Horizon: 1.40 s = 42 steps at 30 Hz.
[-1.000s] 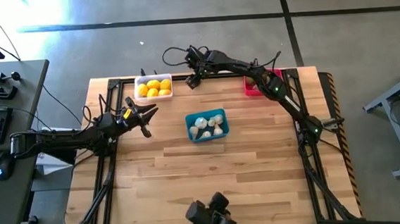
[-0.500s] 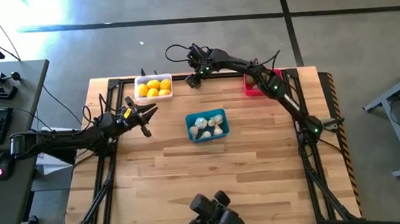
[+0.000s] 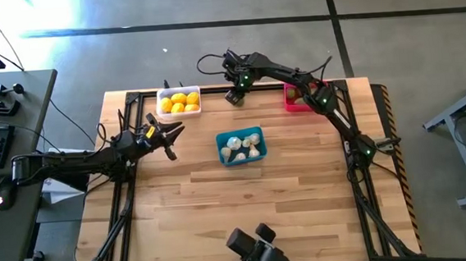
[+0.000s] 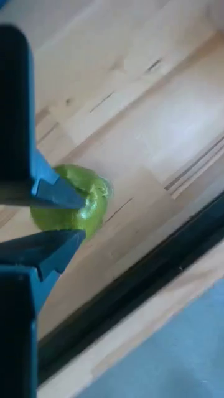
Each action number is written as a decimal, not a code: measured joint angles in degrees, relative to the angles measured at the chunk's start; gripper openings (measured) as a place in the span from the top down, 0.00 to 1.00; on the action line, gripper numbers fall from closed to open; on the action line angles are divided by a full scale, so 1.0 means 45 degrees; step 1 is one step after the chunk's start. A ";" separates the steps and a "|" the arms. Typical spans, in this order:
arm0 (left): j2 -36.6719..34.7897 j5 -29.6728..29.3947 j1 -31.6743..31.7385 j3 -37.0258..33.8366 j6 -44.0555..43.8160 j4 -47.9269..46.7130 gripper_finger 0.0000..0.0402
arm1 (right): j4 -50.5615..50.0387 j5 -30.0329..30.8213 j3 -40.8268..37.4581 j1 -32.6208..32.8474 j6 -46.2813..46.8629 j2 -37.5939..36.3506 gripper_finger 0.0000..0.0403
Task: Sort produce into baskets
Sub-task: Put the green lime into the pink bin
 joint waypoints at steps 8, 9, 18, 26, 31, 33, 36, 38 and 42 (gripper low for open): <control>-0.0504 0.0000 0.0000 -0.0003 -0.0036 0.0019 0.85 | -0.0380 0.0728 0.0005 0.0098 -0.0709 -0.1418 0.98; -0.0569 0.0000 -0.0005 -0.0003 -0.0037 0.0005 0.85 | -0.0421 0.0660 0.0005 0.0093 -0.0802 -0.1511 0.98; -0.0679 0.0000 -0.0006 -0.0002 -0.0041 0.0005 0.85 | -0.0725 0.1123 0.0005 0.0760 -0.2206 -0.1232 0.80; -0.0679 0.0000 -0.0034 -0.0003 -0.0036 -0.0004 0.85 | -0.0610 0.1297 0.0005 0.0747 -0.2066 -0.0433 0.45; -0.0679 0.0000 -0.0034 -0.0003 -0.0027 -0.0014 0.85 | -0.0447 0.0974 0.0005 0.0502 -0.1717 -0.0031 0.35; -0.0679 0.0000 -0.0034 -0.0003 -0.0027 -0.0036 0.85 | -0.0455 0.0916 0.0005 0.0458 -0.1774 0.0176 0.34; -0.0679 0.0000 -0.0034 -0.0003 -0.0002 -0.0110 0.85 | -0.0444 0.0933 0.0005 0.0487 -0.2041 0.0294 0.34; -0.0679 0.0000 -0.0034 -0.0003 -0.0002 -0.0141 0.85 | -0.0388 0.0969 0.0005 0.0498 -0.2137 0.0294 0.34; -0.0676 0.0000 -0.0034 -0.0003 0.0001 -0.0216 0.85 | -0.0349 0.0841 0.0005 0.0464 -0.2263 0.0294 0.41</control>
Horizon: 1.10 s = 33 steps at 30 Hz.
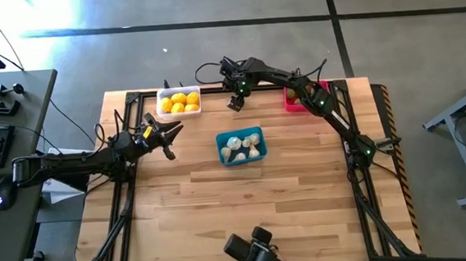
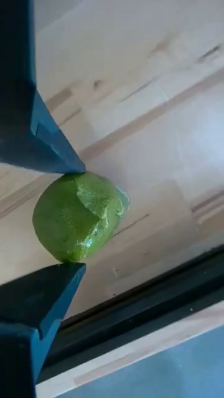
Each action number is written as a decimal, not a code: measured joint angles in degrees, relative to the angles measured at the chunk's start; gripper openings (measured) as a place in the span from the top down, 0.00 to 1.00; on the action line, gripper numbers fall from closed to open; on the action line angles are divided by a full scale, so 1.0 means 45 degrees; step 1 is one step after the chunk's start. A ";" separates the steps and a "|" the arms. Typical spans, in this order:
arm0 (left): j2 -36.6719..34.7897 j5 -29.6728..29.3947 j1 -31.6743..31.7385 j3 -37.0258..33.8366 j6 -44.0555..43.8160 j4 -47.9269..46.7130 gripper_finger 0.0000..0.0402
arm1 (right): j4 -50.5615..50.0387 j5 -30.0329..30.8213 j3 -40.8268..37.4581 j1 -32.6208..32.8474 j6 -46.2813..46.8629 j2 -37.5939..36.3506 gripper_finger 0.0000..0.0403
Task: Sort produce into baskets
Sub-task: Put the green lime into the pink bin
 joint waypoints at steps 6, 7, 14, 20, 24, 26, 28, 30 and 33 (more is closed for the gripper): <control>0.0002 0.0000 0.0000 0.0000 0.0006 -0.0247 0.85 | -0.0202 -0.0916 0.0000 -0.0151 -0.0218 0.0000 0.69; 0.0002 0.0000 0.0000 0.0000 0.0069 -0.0253 0.85 | -0.0226 -0.0947 0.0000 -0.0160 -0.0214 -0.0027 0.74; -0.0003 -0.0005 0.0000 0.0000 -0.0002 -0.0233 0.85 | -0.0799 -0.0655 0.0000 -0.0196 -0.0140 -0.0901 0.96; -0.0003 0.0000 0.0000 0.0000 -0.0115 -0.0312 0.85 | -0.1744 0.0483 0.0002 -0.0354 0.0234 -0.2563 0.99; -0.0003 0.0000 0.0000 0.0000 -0.0143 -0.0397 0.85 | -0.2099 0.0719 0.0000 -0.0444 0.0500 -0.3541 1.00; -0.0003 -0.0005 0.0000 0.0000 -0.0144 -0.0567 0.85 | -0.2470 0.0797 0.0000 -0.0408 0.0491 -0.4071 1.00; -0.0003 -0.0003 0.0000 0.0000 -0.0144 -0.0641 0.85 | -0.2953 0.0824 0.0002 -0.0383 0.0580 -0.4560 1.00; -0.0003 -0.0005 0.0000 0.0000 -0.0144 -0.0648 0.85 | -0.3659 0.0889 0.0000 -0.0418 0.0776 -0.4960 1.00; -0.0003 -0.0005 0.0000 0.0000 -0.0143 -0.0592 0.85 | -0.4106 0.0942 0.0000 -0.0505 0.1243 -0.5343 1.00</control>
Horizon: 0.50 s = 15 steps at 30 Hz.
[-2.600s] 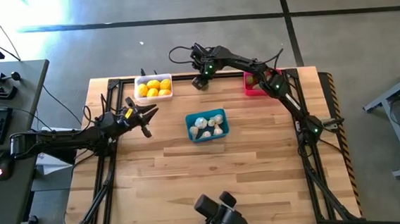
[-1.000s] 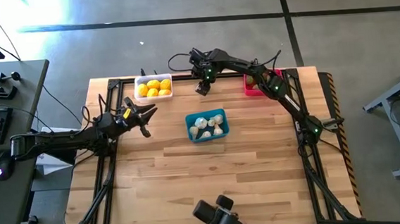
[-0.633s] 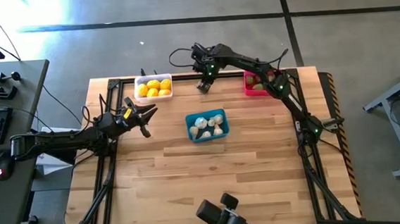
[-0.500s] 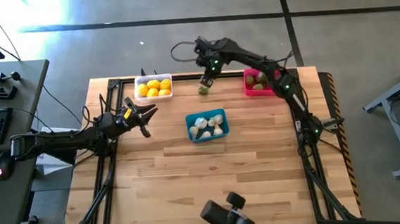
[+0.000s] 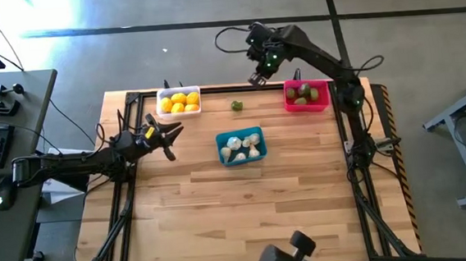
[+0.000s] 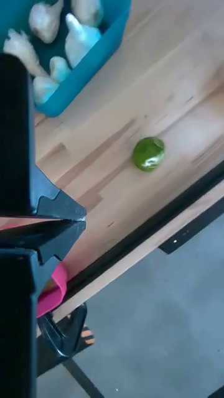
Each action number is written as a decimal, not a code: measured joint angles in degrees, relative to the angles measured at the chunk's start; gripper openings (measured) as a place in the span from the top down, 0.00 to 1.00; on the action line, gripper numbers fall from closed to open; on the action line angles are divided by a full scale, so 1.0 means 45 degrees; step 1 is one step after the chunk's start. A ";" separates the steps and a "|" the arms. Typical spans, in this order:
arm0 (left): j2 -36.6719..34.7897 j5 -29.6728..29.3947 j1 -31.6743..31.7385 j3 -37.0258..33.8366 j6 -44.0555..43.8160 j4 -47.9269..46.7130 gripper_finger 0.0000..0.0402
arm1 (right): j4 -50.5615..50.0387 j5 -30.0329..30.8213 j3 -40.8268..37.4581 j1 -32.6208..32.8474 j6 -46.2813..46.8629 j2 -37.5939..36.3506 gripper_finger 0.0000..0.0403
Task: Sort produce into baskets
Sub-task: Put the green lime into the pink bin
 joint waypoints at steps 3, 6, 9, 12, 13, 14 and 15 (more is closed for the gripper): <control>-0.0003 0.0002 0.0000 -0.0005 0.0008 0.0380 0.85 | 0.0371 -0.0343 -0.0021 0.0083 0.0277 0.0009 1.00; 0.0000 0.0000 0.0000 -0.0005 0.0004 0.0470 0.85 | 0.1741 -0.1189 -0.0667 0.0434 0.0306 0.0137 1.00; 0.0000 0.0000 0.0000 -0.0005 -0.0066 0.0479 0.85 | 0.3516 -0.1749 -0.1905 0.0796 0.0161 0.0146 1.00; 0.0000 0.0000 0.0000 -0.0005 -0.0098 0.0480 0.85 | 0.4954 -0.1854 -0.3297 0.0935 0.0120 0.0146 1.00; 0.0000 0.0000 0.0000 -0.0005 -0.0098 0.0481 0.85 | 0.5538 -0.1846 -0.3822 0.0957 0.0122 0.0146 1.00; 0.0000 0.0000 0.0000 -0.0005 -0.0098 0.0484 0.85 | 0.6050 -0.1835 -0.4327 0.0964 0.0122 0.0161 0.99; 0.0000 0.0003 0.0000 -0.0005 -0.0098 0.0482 0.85 | 0.6503 -0.1836 -0.4749 0.0960 0.0122 0.0177 0.99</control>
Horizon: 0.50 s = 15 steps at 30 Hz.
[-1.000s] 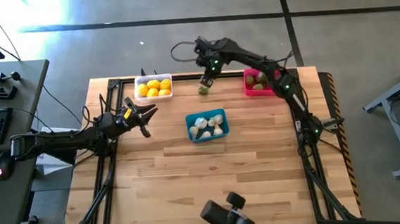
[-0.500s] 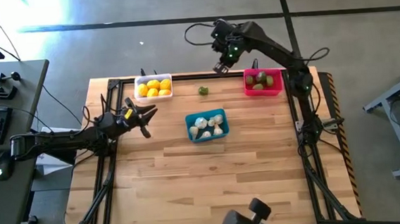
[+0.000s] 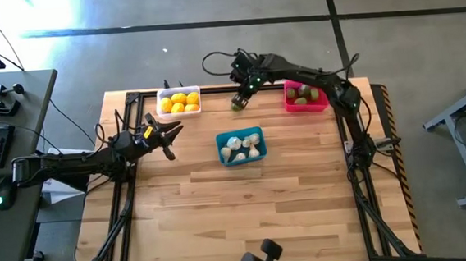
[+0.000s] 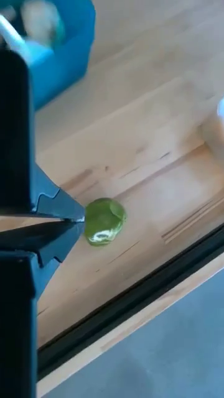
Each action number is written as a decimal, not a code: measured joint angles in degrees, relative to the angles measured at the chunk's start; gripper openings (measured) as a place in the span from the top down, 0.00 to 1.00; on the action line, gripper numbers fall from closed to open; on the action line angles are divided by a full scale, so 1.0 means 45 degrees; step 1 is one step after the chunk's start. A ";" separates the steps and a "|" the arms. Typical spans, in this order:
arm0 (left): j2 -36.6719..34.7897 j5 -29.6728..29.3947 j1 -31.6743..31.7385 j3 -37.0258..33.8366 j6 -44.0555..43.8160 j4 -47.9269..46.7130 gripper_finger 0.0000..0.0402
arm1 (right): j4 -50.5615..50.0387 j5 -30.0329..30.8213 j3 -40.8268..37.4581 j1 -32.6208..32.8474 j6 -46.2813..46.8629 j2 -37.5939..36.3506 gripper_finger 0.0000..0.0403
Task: Sort produce into baskets
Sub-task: Put the green lime into the pink bin
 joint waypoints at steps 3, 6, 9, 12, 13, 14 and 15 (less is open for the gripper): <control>0.0000 -0.0003 0.0000 0.0000 0.0000 0.0001 0.85 | 0.1388 0.0015 -0.1030 0.0000 0.0000 0.0003 0.92; 0.0000 -0.0003 0.0000 0.0000 0.0000 0.0006 0.85 | 0.2408 0.0015 -0.1810 0.0000 0.0116 -0.0002 0.81; 0.0000 0.0001 0.0000 0.0000 0.0000 0.0006 0.85 | 0.3438 0.0006 -0.2344 0.0000 0.0128 -0.0002 0.67; 0.0000 -0.0001 0.0000 0.0000 0.0000 0.0011 0.85 | 0.4196 0.0029 -0.2788 0.0000 0.0551 -0.0002 0.53; 0.0000 -0.0003 0.0000 0.0000 0.0000 0.0011 0.85 | 0.4400 0.0030 -0.2909 0.0000 0.0729 -0.0002 0.49; 0.0000 -0.0003 0.0000 0.0000 0.0000 0.0011 0.85 | 0.4524 0.0027 -0.2982 -0.0007 0.0783 -0.0002 0.45; 0.0000 0.0001 0.0000 0.0000 0.0003 0.0011 0.85 | 0.4655 0.0033 -0.3016 -0.0011 0.0806 0.0030 0.42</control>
